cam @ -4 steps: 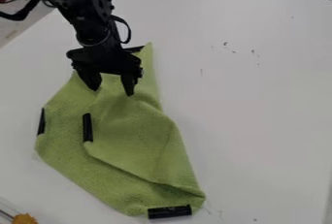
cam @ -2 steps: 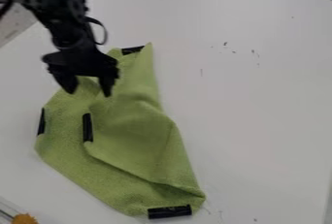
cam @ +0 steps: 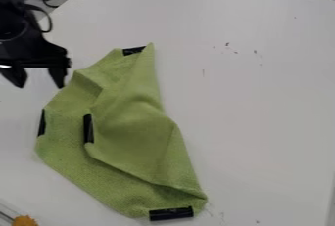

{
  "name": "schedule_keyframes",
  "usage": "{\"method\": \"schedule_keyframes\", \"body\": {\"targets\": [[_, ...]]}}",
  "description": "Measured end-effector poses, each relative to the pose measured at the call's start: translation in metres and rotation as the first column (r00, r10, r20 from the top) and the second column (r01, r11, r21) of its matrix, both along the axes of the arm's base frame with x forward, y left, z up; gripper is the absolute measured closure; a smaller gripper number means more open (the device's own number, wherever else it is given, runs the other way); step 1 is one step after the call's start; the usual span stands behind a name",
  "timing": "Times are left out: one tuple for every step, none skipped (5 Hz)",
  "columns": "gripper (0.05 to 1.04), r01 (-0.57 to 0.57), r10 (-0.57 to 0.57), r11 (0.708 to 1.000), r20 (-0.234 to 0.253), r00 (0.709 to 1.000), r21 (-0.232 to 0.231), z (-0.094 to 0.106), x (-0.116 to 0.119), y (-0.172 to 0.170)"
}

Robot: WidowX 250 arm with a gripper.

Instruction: Fold the cloth from bottom right to top left

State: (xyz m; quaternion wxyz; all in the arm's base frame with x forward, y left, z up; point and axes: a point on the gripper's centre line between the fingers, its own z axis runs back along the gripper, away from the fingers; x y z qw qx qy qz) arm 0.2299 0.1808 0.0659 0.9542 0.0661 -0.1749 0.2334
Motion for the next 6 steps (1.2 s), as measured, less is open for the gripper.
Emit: {"method": "schedule_keyframes", "body": {"targets": [[0.083,-0.051,0.049,0.998,-0.034,0.998,-0.036,-0.018,-0.021,0.021],[0.083,-0.075,0.071,0.995,-0.062,0.996,-0.06,-0.035,-0.03,0.027],[0.083,-0.087,0.08,0.994,-0.105,0.991,-0.067,-0.044,-0.036,0.023],[0.083,-0.065,0.053,0.994,-0.135,0.989,-0.082,-0.05,-0.032,0.013],[0.083,-0.054,0.043,0.996,-0.144,0.989,-0.076,-0.049,-0.028,0.006],[0.083,-0.053,0.047,0.997,-0.13,0.99,-0.049,-0.037,-0.027,0.002]]}}
